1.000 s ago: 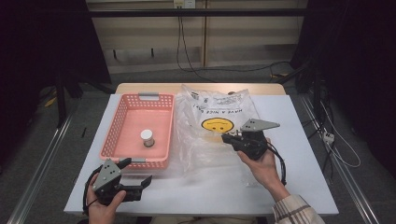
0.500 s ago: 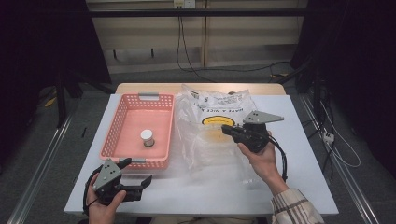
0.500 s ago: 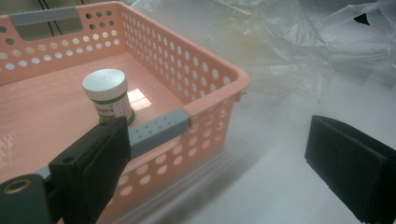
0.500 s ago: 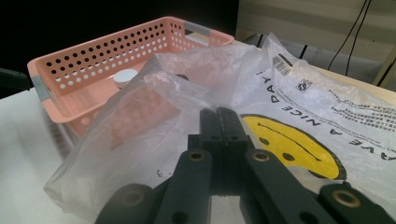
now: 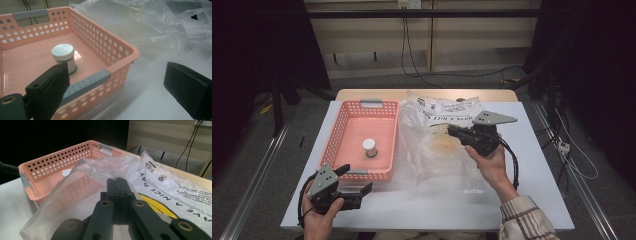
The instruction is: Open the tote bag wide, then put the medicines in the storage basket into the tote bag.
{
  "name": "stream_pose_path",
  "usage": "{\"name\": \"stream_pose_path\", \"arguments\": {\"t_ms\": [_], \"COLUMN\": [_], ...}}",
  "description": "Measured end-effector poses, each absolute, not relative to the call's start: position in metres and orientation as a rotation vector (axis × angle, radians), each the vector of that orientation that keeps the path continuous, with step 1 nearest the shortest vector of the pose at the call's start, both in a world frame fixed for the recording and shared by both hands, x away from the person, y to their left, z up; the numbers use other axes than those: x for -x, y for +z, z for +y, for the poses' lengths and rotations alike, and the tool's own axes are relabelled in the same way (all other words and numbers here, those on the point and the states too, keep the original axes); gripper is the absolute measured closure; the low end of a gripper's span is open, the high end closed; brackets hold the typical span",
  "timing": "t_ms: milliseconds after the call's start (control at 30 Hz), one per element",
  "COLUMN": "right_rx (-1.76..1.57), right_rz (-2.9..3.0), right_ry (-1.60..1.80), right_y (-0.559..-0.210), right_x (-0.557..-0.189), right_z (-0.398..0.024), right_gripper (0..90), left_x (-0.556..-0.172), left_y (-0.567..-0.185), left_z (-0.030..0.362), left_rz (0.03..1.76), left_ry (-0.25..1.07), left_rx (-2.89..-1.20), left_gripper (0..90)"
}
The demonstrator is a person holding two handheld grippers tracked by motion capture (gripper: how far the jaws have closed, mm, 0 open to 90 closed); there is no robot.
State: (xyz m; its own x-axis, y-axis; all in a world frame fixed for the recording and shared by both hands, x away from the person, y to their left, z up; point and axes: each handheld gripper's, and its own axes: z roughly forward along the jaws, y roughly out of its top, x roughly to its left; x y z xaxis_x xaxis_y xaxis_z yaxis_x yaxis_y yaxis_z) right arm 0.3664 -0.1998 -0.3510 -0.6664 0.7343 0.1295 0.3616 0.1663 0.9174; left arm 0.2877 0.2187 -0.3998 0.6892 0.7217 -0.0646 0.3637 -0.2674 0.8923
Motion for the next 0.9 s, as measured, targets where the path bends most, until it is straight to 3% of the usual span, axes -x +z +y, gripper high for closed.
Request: {"name": "stream_pose_path", "arguments": {"t_ms": [433, 900], "right_rx": [-1.043, -1.038], "right_rz": [2.114, 2.133], "right_ry": [1.511, 1.514], "right_y": [-0.353, -0.354], "right_x": [-0.367, -0.365], "right_z": [-0.201, -0.2], "right_gripper": [90.0, 90.0], "left_x": [-0.331, -0.388], "left_y": [-0.371, -0.373], "left_z": [0.216, 0.215], "left_rz": [0.86, 0.859], "left_ry": [0.435, 0.353], "left_rx": [-1.981, -2.069], "left_gripper": [9.4, 11.8]}}
